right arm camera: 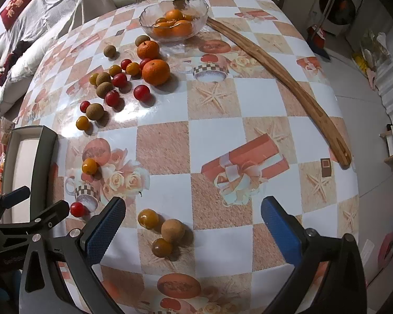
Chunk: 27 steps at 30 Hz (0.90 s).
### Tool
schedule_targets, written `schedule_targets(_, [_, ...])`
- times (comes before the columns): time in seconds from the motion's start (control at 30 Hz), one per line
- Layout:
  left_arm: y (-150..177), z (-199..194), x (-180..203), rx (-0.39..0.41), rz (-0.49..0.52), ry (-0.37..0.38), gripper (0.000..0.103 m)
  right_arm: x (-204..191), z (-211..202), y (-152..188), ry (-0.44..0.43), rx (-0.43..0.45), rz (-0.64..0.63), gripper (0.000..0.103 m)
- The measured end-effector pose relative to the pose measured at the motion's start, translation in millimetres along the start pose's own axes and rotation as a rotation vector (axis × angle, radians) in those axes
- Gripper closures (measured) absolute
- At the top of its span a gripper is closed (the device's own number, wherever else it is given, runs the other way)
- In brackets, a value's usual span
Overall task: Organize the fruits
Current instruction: 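Move both tools over the loose fruits beside the white tray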
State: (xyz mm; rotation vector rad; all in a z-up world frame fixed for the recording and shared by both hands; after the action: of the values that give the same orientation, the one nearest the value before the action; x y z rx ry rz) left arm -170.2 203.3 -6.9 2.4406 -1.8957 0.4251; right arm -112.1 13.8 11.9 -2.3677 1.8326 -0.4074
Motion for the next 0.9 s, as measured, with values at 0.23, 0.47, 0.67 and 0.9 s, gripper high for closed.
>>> schedule_targets(0.23, [2,3,1,-0.012,0.014,-0.004,0.000,4,3,4,-0.001,-0.013,0.006,0.000])
schedule_targets(0.47, [5,5,3,-0.020,0.020,-0.012,0.000,6,6,6,-0.002,-0.021,0.015,0.000])
schedule_targets(0.67, [6,9,0,-0.033,0.023,-0.020,0.000,8,8,8,-0.004,-0.030,0.021,0.000])
schedule_targets(0.9, [7,15,0,-0.036,0.019,-0.020,0.000,8,8,10,-0.002,-0.035,0.023,0.000])
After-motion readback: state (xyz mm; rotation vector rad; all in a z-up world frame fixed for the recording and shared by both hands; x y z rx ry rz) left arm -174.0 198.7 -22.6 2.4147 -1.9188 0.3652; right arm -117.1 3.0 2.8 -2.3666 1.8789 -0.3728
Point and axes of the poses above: each gripper's, at about its wrist camera, not at the fingertips, and z roughly the way its jaws point, x to its right, y to its underside, the point moved 6 cm from there along z, roughly the way its jaws point, and after that the axes turned 12 degrees about y, right-handed, at the moved point
